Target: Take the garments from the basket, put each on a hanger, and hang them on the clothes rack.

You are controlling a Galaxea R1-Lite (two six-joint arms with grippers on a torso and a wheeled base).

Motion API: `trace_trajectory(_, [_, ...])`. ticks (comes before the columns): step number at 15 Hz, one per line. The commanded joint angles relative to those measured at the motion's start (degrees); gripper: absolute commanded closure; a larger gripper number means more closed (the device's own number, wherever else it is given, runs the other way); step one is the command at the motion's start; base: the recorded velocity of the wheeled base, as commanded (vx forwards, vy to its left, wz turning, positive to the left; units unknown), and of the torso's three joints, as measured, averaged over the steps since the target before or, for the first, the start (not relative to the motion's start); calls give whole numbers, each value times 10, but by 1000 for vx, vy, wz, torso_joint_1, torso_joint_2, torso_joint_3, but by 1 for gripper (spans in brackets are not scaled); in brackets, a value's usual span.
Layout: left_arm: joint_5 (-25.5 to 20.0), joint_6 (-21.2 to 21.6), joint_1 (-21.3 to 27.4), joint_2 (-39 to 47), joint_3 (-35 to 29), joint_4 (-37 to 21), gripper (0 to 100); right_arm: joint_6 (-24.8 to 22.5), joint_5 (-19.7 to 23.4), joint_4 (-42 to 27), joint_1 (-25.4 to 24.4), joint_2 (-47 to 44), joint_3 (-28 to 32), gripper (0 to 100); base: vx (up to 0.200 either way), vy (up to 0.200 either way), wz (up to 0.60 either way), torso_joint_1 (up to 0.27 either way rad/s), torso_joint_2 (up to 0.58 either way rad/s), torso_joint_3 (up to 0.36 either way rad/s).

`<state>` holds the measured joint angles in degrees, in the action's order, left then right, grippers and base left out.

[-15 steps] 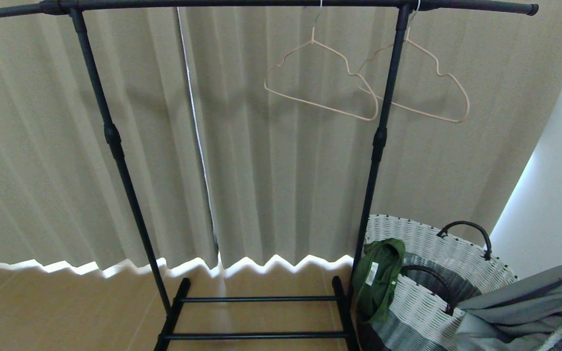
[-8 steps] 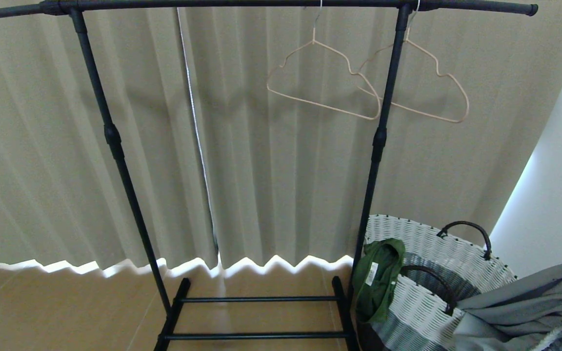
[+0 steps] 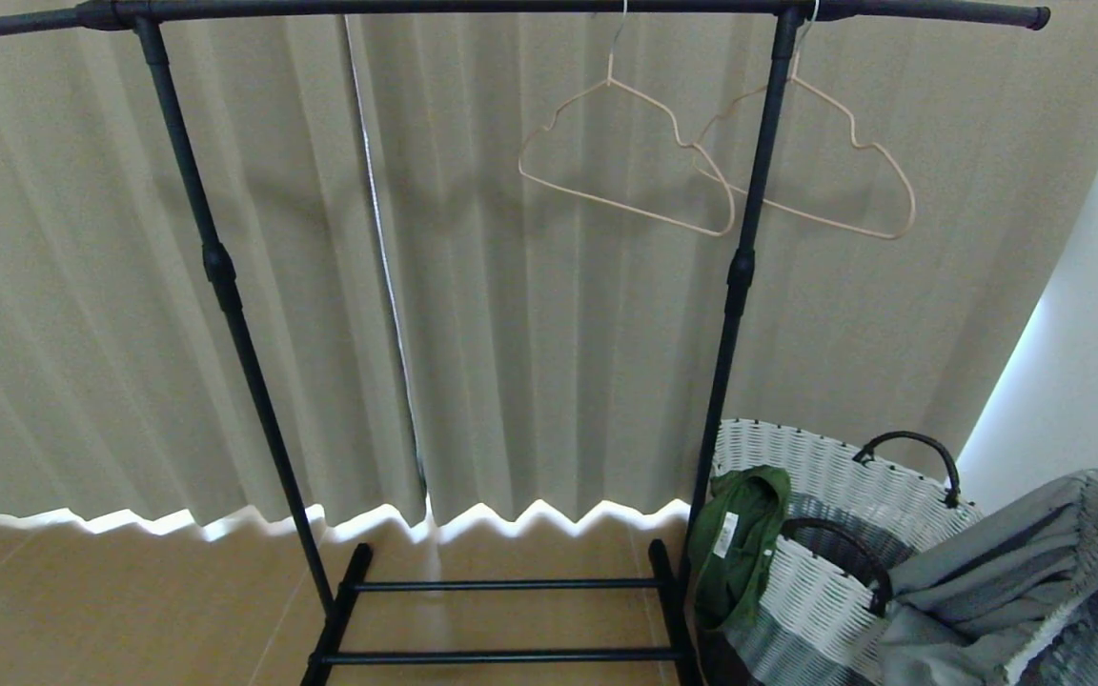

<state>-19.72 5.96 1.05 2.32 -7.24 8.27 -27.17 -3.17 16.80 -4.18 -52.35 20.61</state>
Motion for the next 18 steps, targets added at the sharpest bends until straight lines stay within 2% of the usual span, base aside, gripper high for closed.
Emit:
trace_trajectory(1, [-29,0,4,137,-108,5,0,25,0,-30,-66,-36,59,100,0,0,0,0,0,0])
trace_trajectory(3, [-28,-4,11,277,-169,35,0,98,0,-56,-135,-55,90,100,0,0,0,0,0,0])
trace_trajectory(5, [-27,-7,54,383,-171,100,0,134,0,-55,-164,-72,100,100,0,0,0,0,0,0])
trace_trajectory(6, [-25,-14,86,433,-168,135,0,145,1,-53,-174,-81,106,100,0,0,0,0,0,0])
trace_trajectory(9, [-22,-17,172,543,-190,189,0,153,4,-51,-200,-97,132,100,0,0,0,0,0,0])
trace_trajectory(10, [-22,-17,172,543,-190,189,0,153,4,-51,-200,-97,132,100,0,0,0,0,0,0])
trace_trajectory(11, [10,-18,233,604,-220,200,0,160,6,-49,-212,-110,149,100,0,0,0,0,0,0])
trace_trajectory(12, [40,-19,273,638,-237,207,0,169,12,-49,-224,-118,159,100,0,0,0,0,0,0])
trace_trajectory(13, [85,-19,339,687,-254,219,0,190,20,-48,-246,-131,182,100,0,0,0,0,0,0])
trace_trajectory(15, [125,-23,440,745,-265,237,0,227,22,-47,-274,-151,217,100,0,0,0,0,0,0])
trace_trajectory(17, [150,-48,513,800,-275,267,0,252,22,-46,-288,-155,240,100,0,0,0,0,0,0])
trace_trajectory(18, [177,-75,554,845,-284,302,0,265,23,-46,-290,-155,247,100,0,0,0,0,0,0])
